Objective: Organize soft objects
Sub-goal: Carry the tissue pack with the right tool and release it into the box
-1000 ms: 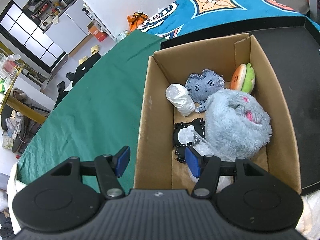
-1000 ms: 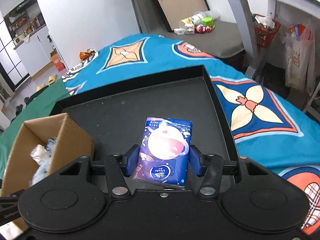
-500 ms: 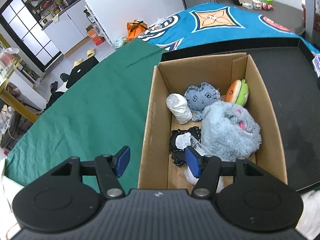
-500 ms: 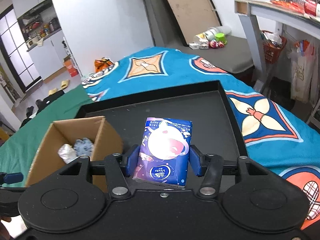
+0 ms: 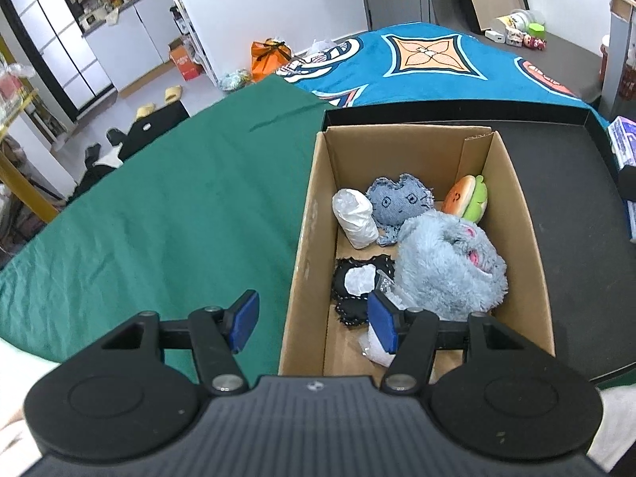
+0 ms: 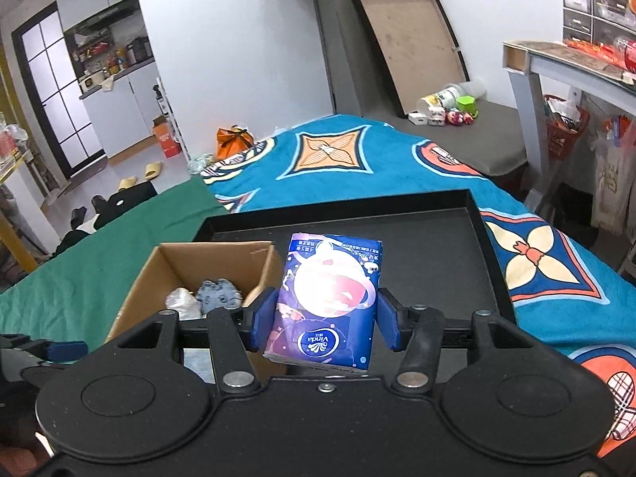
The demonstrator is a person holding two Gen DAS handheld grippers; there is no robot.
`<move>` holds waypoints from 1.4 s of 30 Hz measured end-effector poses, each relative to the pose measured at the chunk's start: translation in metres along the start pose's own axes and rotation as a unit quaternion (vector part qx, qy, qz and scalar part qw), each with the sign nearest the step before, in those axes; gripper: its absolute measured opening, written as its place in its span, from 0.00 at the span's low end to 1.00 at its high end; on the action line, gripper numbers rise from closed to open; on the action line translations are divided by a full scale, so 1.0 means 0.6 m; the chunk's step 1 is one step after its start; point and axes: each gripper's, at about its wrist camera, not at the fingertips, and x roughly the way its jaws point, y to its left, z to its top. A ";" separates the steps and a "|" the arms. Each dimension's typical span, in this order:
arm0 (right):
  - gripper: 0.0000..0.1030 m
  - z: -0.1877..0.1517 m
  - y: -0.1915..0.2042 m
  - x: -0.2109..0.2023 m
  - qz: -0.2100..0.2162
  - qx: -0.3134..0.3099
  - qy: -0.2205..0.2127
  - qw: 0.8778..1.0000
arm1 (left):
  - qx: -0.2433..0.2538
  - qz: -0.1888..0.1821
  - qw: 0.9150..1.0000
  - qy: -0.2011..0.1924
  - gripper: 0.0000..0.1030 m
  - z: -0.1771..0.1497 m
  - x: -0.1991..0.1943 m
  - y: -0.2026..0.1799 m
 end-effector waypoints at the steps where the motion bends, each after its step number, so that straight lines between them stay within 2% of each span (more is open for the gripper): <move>1: 0.51 0.001 0.005 -0.003 0.002 -0.001 -0.002 1.000 | -0.003 -0.005 1.000 0.002 0.57 0.000 0.001 0.003; 17: 0.51 -0.006 0.070 -0.025 0.035 -0.007 0.000 0.999 | -0.039 -0.052 0.998 0.010 0.51 -0.009 0.015 0.038; 22: 0.51 -0.011 0.093 -0.024 0.046 -0.014 0.007 0.999 | -0.041 -0.050 0.998 0.026 0.42 -0.009 0.029 0.040; 27: 0.51 -0.020 0.111 -0.026 0.059 -0.023 0.016 0.998 | -0.053 -0.052 0.996 0.058 0.21 -0.010 0.050 0.046; 30: 0.51 -0.026 0.116 -0.024 0.064 -0.024 0.023 0.997 | -0.057 -0.046 0.995 0.066 0.14 -0.012 0.054 0.048; 33: 0.52 -0.032 0.119 -0.022 0.070 -0.023 0.029 0.997 | -0.061 -0.042 0.995 0.063 0.12 -0.013 0.051 0.050; 37: 0.54 -0.039 0.120 -0.016 0.076 -0.027 0.041 0.996 | -0.060 -0.039 0.996 0.060 0.12 -0.013 0.046 0.048; 39: 0.63 -0.043 0.118 -0.010 0.078 -0.026 0.056 0.995 | -0.061 -0.039 0.996 0.060 0.12 -0.013 0.046 0.048; 42: 0.68 -0.048 0.110 -0.013 0.076 -0.020 0.058 0.995 | -0.058 -0.035 0.996 0.058 0.12 -0.012 0.043 0.046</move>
